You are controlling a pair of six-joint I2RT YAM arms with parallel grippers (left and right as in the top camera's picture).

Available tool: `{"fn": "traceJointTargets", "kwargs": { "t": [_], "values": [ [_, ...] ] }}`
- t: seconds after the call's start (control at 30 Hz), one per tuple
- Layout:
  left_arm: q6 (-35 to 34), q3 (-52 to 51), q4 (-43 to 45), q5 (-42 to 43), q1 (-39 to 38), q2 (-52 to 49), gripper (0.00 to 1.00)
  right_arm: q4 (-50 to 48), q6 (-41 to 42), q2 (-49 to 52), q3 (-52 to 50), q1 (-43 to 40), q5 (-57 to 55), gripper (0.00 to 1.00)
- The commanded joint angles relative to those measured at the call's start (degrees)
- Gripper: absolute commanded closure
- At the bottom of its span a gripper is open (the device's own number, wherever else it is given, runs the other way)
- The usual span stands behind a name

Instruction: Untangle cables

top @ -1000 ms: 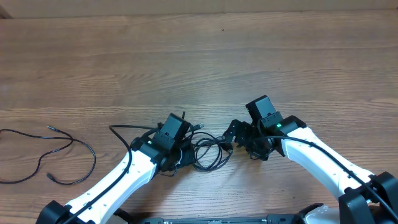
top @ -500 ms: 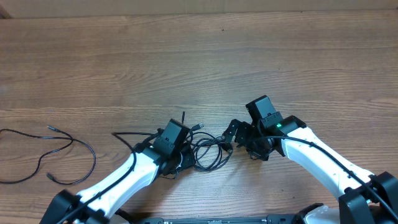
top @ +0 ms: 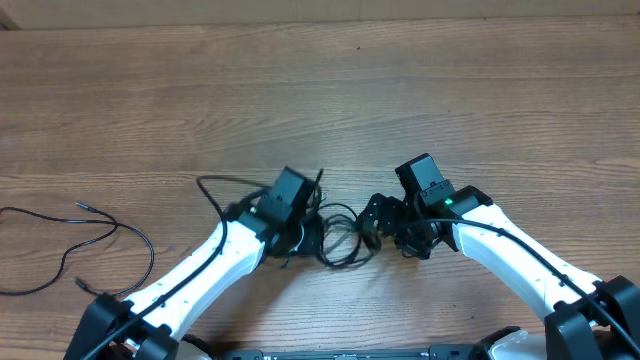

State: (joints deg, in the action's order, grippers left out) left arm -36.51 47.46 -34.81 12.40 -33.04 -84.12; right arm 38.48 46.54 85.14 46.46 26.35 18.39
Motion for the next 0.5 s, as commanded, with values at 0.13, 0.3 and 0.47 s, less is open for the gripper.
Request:
{"fn": "traceJointTargets", "kwargs": {
  "t": [0.13,0.3,0.47],
  "values": [
    [4.0,13.0,-8.1,-6.8,-0.2,0.3,0.96,-0.6,-0.1,0.1,-0.2,0.3,11.2,0.05],
    [7.3,16.6,-7.8,2.0,-0.2,2.3,0.96,-3.3,-0.1,0.1,-0.2,0.3,10.6,0.05],
    [10.2,19.3,-7.8,8.0,0.2,6.4,0.96,-8.4,0.0,0.1,-0.2,0.3,9.2,0.11]
  ]
}}
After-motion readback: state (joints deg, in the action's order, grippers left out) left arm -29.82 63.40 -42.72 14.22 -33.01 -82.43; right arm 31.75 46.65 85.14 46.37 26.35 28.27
